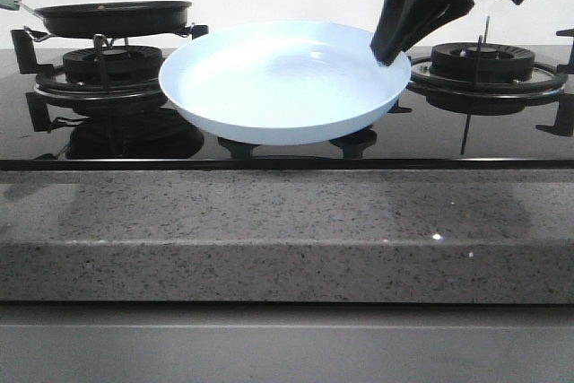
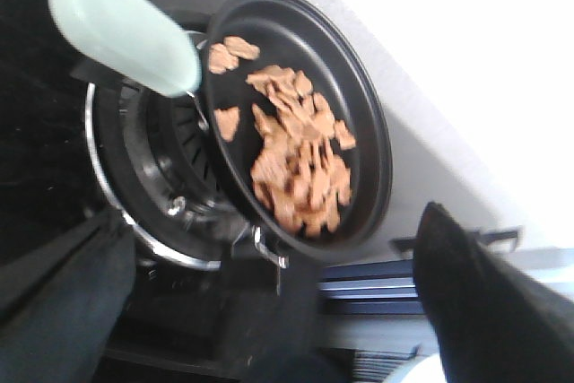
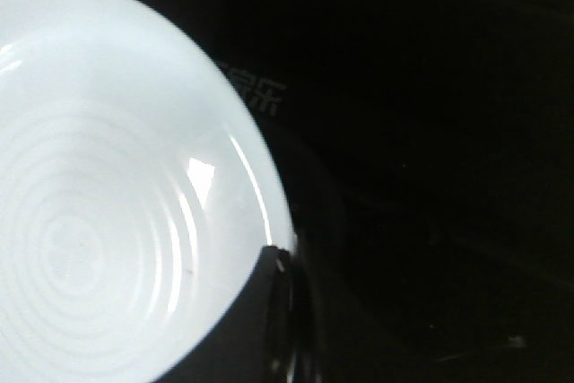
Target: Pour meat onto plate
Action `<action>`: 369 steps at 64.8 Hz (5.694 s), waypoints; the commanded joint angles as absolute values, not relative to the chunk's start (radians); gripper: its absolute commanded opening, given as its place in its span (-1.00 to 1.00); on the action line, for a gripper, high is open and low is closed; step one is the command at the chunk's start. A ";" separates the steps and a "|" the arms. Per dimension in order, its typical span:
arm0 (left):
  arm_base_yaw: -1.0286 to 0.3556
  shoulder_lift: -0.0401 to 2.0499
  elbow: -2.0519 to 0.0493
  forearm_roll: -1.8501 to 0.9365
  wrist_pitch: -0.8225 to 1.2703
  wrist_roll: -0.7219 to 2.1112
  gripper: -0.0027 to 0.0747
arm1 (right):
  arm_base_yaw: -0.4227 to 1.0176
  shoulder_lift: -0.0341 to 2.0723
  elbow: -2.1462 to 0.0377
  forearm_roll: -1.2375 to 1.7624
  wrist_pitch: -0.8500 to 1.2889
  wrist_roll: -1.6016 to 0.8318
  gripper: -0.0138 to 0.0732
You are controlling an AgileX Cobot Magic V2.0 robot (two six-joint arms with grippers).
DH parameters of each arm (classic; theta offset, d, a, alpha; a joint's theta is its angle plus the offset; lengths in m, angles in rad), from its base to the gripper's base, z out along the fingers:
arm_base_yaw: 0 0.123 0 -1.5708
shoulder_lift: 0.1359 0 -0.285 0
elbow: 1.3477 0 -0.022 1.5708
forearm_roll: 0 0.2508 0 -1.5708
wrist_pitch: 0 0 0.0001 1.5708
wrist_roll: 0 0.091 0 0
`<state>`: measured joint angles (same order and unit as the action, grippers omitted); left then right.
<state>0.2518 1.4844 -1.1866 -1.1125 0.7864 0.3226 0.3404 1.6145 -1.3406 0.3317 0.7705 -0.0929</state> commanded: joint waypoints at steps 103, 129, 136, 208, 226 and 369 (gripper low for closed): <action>0.304 1.667 -1.349 -1.475 0.906 0.520 -0.98 | 0.340 1.563 -1.366 0.356 0.722 -0.101 -0.84; 0.281 1.543 -1.329 -1.547 1.060 0.590 -0.98 | 0.340 1.563 -1.366 0.356 0.722 -0.101 -0.84; 0.262 1.488 -1.288 -1.549 1.051 0.616 -0.98 | 0.340 1.563 -1.366 0.356 0.722 -0.101 -0.84; -0.392 1.106 -1.211 -1.246 0.431 1.411 -0.98 | 0.340 1.563 -1.366 0.356 0.722 -0.101 -0.84; -0.625 1.092 -1.211 -0.979 0.220 1.411 -0.98 | 0.340 1.563 -1.366 0.356 0.722 -0.101 -0.84; 0.351 1.710 -1.274 -1.863 0.861 0.863 -0.98 | 0.340 1.563 -1.366 0.356 0.722 -0.101 -0.84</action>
